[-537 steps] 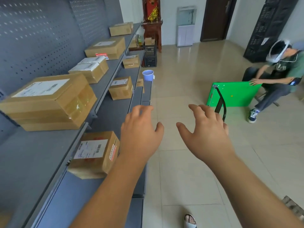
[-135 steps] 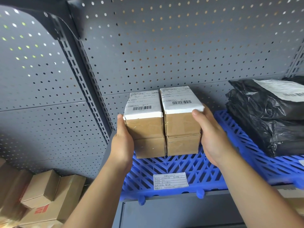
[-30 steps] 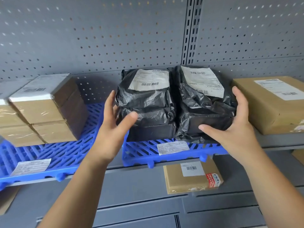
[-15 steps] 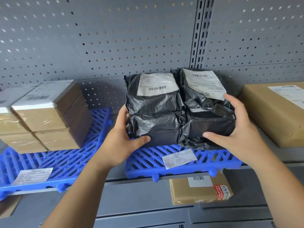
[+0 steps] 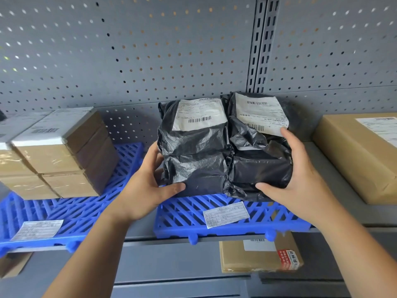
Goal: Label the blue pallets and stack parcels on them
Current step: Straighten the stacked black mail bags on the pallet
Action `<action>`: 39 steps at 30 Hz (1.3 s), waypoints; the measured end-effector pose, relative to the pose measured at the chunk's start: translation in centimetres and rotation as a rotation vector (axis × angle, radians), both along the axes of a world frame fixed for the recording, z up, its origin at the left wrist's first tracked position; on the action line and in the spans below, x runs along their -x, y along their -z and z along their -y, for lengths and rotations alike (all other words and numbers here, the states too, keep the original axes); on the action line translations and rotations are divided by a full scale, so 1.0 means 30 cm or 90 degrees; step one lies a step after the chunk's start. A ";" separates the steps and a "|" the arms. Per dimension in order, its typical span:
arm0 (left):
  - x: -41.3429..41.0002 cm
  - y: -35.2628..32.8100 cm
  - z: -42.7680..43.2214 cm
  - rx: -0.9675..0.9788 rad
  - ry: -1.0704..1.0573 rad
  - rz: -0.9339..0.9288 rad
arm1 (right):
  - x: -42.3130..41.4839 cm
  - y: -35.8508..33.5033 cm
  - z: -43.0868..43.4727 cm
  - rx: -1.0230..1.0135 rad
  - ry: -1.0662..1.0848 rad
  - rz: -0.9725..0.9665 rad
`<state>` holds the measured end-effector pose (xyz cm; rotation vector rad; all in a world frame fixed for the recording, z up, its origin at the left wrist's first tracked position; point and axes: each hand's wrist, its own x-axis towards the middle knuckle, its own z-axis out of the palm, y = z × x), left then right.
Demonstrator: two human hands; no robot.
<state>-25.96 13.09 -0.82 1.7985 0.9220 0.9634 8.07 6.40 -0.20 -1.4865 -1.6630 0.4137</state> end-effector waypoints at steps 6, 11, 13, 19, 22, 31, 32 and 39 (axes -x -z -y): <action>-0.021 -0.011 0.017 -0.031 -0.016 0.034 | -0.019 -0.044 -0.006 -0.015 0.000 -0.186; -0.066 -0.036 0.016 -0.066 -0.049 0.090 | -0.015 -0.085 -0.040 -0.053 0.002 -0.172; -0.077 -0.047 0.006 -0.080 -0.037 0.090 | -0.011 -0.089 -0.052 -0.046 -0.012 -0.159; -0.078 -0.045 -0.022 -0.096 -0.067 0.086 | 0.004 -0.081 -0.060 -0.054 0.001 -0.137; -0.075 -0.046 -0.026 -0.082 -0.076 0.109 | 0.000 -0.091 -0.062 -0.057 0.011 -0.149; -0.072 -0.081 -0.026 -0.065 -0.060 0.132 | -0.033 -0.113 -0.049 -0.085 0.020 -0.208; -0.071 -0.083 -0.025 -0.061 -0.055 0.136 | -0.042 -0.117 -0.043 -0.088 0.010 -0.213; -0.067 -0.086 -0.029 -0.060 -0.045 0.126 | -0.085 -0.098 -0.047 -0.040 -0.174 -0.211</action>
